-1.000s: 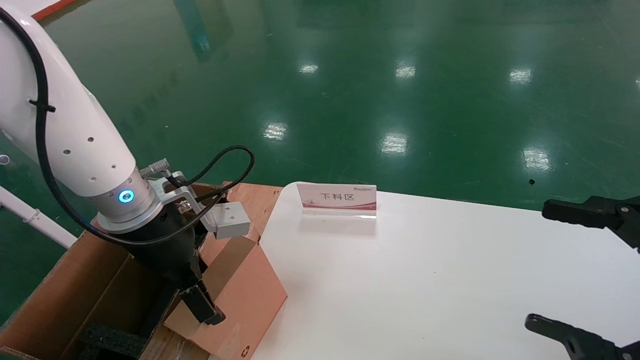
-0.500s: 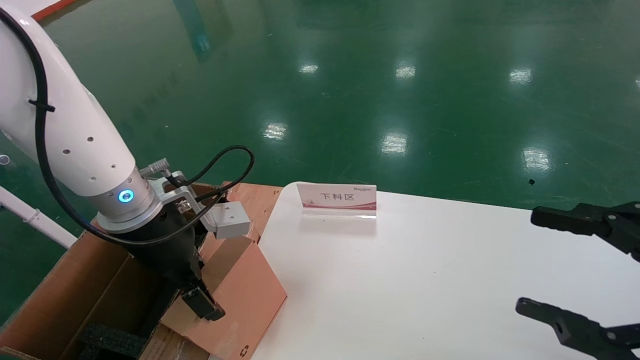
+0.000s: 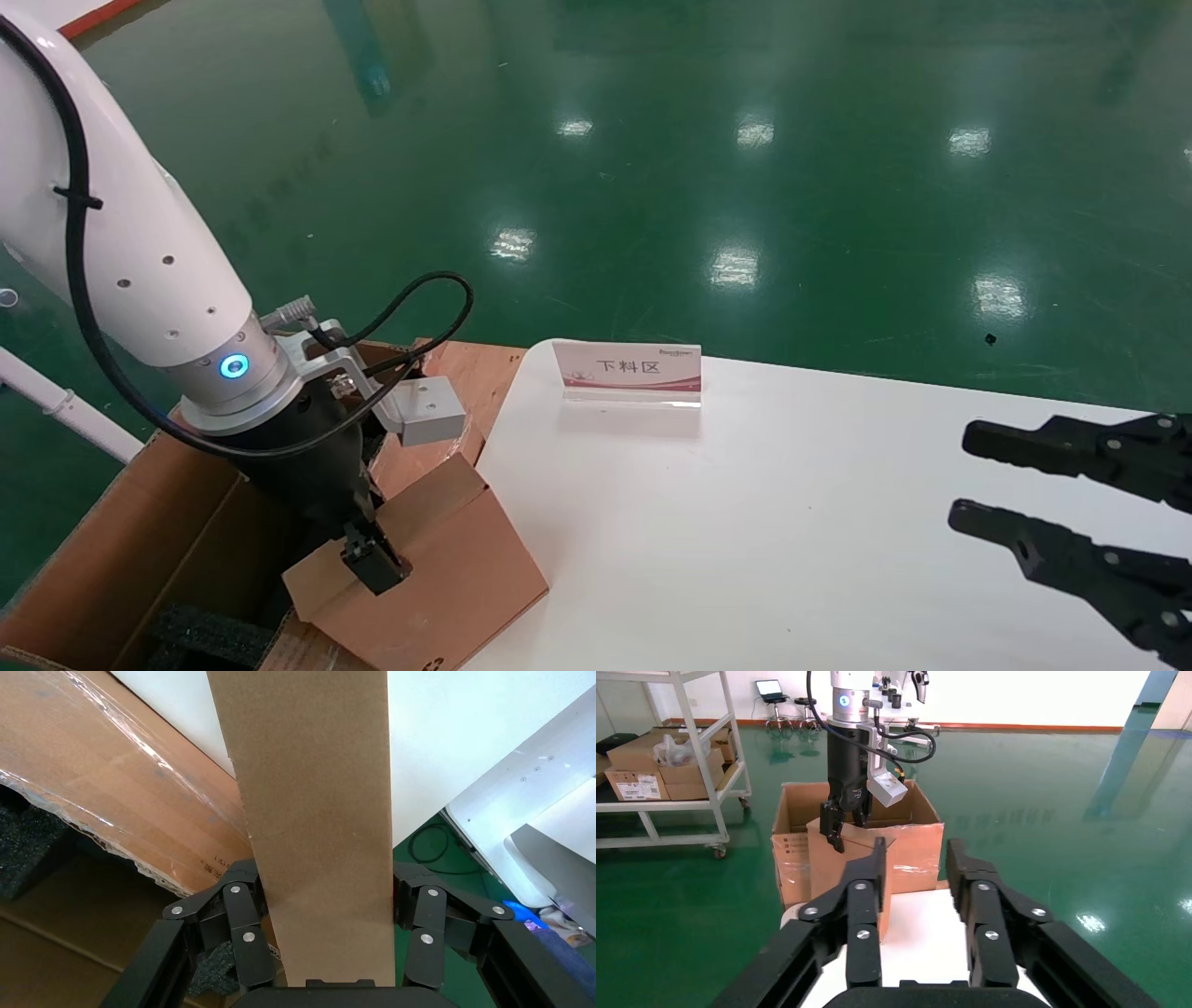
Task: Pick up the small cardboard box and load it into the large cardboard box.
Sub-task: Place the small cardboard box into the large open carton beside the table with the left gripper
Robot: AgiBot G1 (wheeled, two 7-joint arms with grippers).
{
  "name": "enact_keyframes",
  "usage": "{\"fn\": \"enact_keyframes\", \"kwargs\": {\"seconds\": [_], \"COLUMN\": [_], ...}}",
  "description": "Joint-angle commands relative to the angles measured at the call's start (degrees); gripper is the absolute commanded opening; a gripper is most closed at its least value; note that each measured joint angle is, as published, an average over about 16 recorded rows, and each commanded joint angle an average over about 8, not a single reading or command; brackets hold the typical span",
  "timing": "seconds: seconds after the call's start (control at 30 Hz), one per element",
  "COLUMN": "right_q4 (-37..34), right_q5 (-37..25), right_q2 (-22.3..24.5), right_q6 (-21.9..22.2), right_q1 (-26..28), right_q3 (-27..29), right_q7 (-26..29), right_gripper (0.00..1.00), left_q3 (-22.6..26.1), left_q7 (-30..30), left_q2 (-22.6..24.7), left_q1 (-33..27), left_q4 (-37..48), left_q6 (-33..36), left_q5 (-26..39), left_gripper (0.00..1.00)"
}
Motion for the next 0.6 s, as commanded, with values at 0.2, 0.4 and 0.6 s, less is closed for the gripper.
{"fn": "enact_keyframes", "kwargs": {"seconds": [0.2, 0.4, 0.6], "right_q4": [0.0, 0.0, 0.0], "right_q5": [0.0, 0.0, 0.0], "right_q2": [0.0, 0.0, 0.0], "right_q6": [0.0, 0.0, 0.0], "right_q1": [0.0, 0.0, 0.0], "right_q3": [0.0, 0.0, -0.1], "right_q7": [0.0, 0.0, 0.0], "right_gripper": [0.0, 0.0, 0.0], "left_q3": [-1.5, -4.4, -6.7], "left_q7": [1.2, 2.2, 3.5], "left_q2": [-0.5, -2.0, -3.1], "left_q1": [-3.3, -10.4, -19.2], "left_q4": [0.6, 1.2, 3.0], "left_q6": [-0.4, -0.2, 1.6], "left_q5": [-1.1, -1.0, 0.4], "left_gripper": [0.0, 0.0, 0.0]}}
